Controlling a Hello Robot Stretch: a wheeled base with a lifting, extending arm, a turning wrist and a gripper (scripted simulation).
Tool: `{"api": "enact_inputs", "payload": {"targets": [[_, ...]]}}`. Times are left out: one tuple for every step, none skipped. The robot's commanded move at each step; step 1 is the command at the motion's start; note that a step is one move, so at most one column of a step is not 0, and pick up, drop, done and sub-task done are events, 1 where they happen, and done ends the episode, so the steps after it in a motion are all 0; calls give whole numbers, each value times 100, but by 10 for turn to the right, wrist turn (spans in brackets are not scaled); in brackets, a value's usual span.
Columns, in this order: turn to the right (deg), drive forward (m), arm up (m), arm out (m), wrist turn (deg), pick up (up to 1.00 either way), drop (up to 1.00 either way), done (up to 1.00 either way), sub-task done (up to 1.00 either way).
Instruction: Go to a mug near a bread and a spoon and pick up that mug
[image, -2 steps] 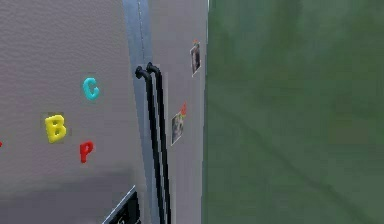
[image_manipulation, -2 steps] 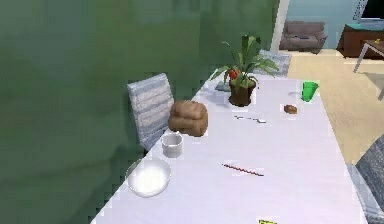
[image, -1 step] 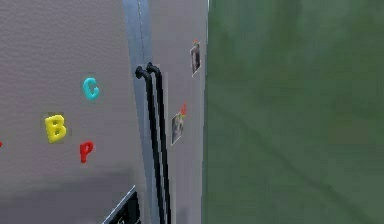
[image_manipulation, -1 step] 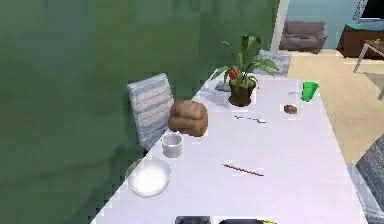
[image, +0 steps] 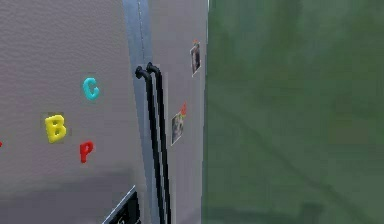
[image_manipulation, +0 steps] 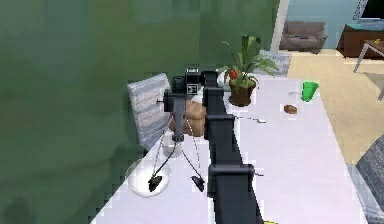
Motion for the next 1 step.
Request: {"api": "enact_inputs", "payload": {"targets": [[0, 0, 0, 0, 450, 0, 0, 0, 0]]}}
